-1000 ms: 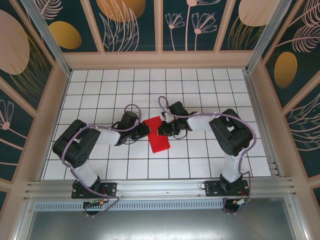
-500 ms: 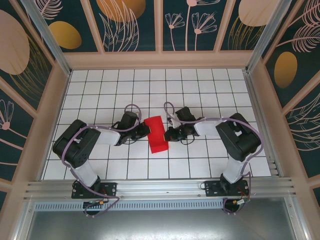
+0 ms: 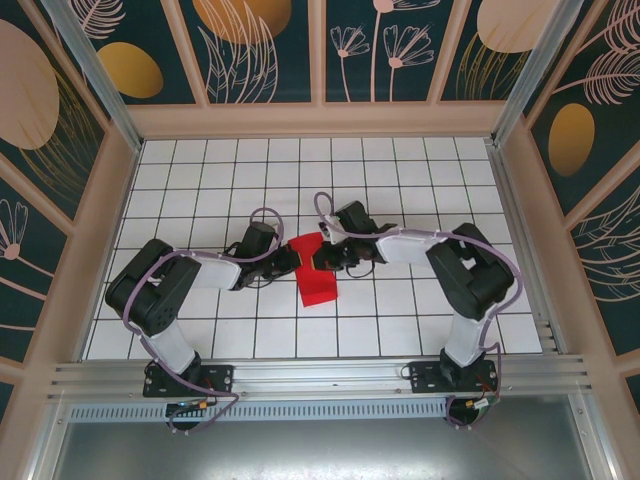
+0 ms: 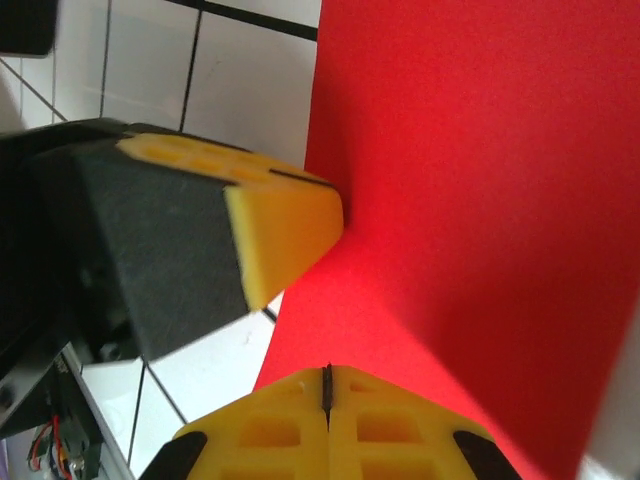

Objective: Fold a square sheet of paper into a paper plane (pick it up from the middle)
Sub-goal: Fold the square sheet of paper in half at the center of the table.

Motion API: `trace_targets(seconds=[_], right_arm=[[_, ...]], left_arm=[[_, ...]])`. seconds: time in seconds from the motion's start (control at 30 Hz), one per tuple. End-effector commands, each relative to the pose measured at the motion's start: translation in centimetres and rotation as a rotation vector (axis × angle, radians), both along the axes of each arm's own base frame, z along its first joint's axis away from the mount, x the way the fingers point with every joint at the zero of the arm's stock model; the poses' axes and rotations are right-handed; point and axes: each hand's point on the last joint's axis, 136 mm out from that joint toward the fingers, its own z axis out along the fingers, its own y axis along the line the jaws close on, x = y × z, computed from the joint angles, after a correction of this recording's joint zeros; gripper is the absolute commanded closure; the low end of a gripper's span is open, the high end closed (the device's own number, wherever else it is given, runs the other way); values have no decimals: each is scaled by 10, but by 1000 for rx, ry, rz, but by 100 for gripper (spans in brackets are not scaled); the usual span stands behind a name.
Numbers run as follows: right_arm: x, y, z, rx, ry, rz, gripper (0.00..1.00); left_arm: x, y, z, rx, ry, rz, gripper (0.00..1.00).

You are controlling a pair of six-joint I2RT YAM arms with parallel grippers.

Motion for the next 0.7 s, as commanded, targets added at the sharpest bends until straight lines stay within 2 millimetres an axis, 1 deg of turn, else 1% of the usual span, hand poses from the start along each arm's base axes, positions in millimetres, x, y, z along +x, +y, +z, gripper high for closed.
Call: trace_targets(seconds=[0.0,0.17,0.33,0.57,0.67], right_arm=[[-6,6,-12,1,45,9,98],[-19,-10,-23,-31,41,21,98],[-43,-31,-32,-70,60,29,98],[-84,-68,-47,-121,110,9,99],[-92,-85,-50,-150,111,-17,100]], left_arm=[[-43,56,-69,278,208,52,100],[-43,58,-71,286,212,57,100],[-44,59,-71,292,214,60,100],[-43,56,-69,281,205,48,100],[-40,54,-64,271,189,44,100]])
